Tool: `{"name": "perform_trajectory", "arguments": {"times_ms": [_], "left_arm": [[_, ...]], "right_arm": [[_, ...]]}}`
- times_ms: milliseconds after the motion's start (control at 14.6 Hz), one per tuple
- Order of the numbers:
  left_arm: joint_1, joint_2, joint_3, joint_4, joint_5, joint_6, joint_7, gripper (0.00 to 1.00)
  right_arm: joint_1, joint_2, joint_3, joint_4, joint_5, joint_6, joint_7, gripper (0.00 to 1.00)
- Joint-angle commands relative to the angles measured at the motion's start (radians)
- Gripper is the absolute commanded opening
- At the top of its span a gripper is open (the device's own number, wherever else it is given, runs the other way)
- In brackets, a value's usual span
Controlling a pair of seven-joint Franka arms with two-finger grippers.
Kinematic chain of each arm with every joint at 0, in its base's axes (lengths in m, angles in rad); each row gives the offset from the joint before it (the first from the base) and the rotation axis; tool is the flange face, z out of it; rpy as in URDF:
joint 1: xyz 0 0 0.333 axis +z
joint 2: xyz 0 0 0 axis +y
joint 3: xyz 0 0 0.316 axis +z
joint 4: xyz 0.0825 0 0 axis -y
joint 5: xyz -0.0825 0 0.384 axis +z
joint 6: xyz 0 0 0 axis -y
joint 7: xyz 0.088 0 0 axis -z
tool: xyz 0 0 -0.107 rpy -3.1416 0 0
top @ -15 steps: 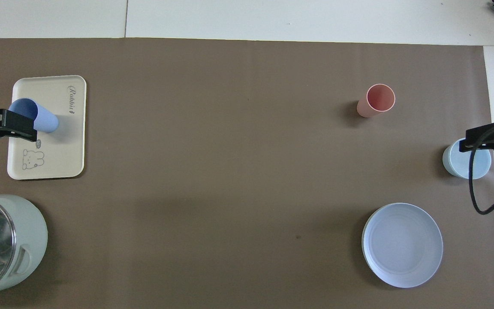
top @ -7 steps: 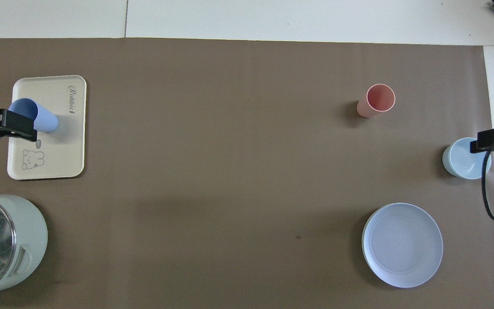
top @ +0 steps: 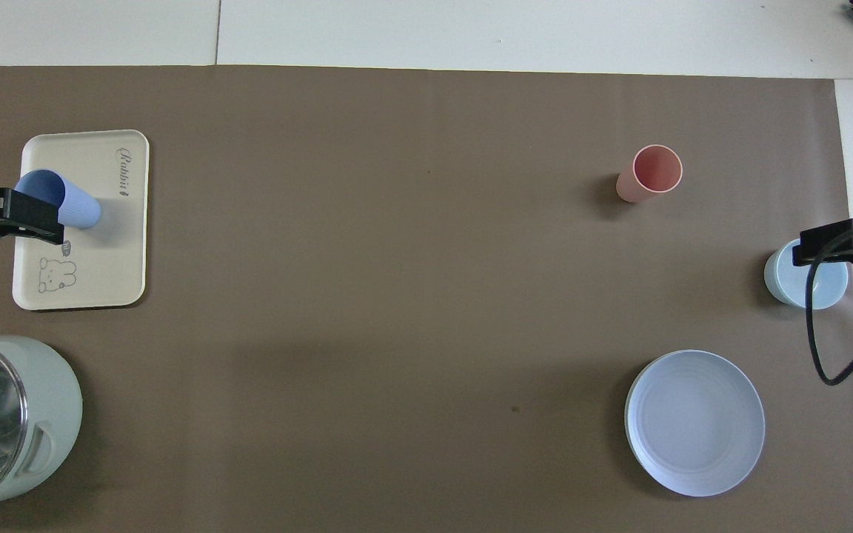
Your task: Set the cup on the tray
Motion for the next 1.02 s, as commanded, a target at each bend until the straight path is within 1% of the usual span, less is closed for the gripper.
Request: {"name": "perform_trajectory", "arguments": {"times_ms": [0, 68, 137, 273, 410, 956], "left_arm": [[-0.008, -0.021, 0.008, -0.022, -0.013, -0.001, 0.007, 1.0], [-0.008, -0.021, 0.008, -0.022, -0.013, -0.001, 0.007, 1.0], [-0.008, -0.021, 0.008, -0.022, -0.013, -0.001, 0.007, 1.0], [-0.009, -0.021, 0.008, -0.022, -0.013, -0.001, 0.007, 1.0], [-0.009, -0.021, 0.008, -0.022, -0.013, -0.001, 0.007, 1.0], [0.0, -0.021, 0.008, -0.023, -0.013, 0.01, 0.015, 1.0]], "right_arm": [[-0.022, -0.017, 0.001, -0.017, -0.007, -0.008, 0.011, 1.0], [-0.048, -0.017, 0.042, -0.017, -0.004, -0.018, 0.011, 1.0], [-0.06, -0.017, 0.059, -0.013, -0.003, -0.038, 0.012, 1.0], [-0.052, -0.016, 0.061, -0.009, 0.002, -0.041, 0.032, 1.0], [-0.037, -0.012, 0.049, -0.001, 0.037, -0.055, 0.071, 1.0], [0.01, -0.019, 0.044, -0.013, 0.017, -0.064, 0.078, 1.0]]}}
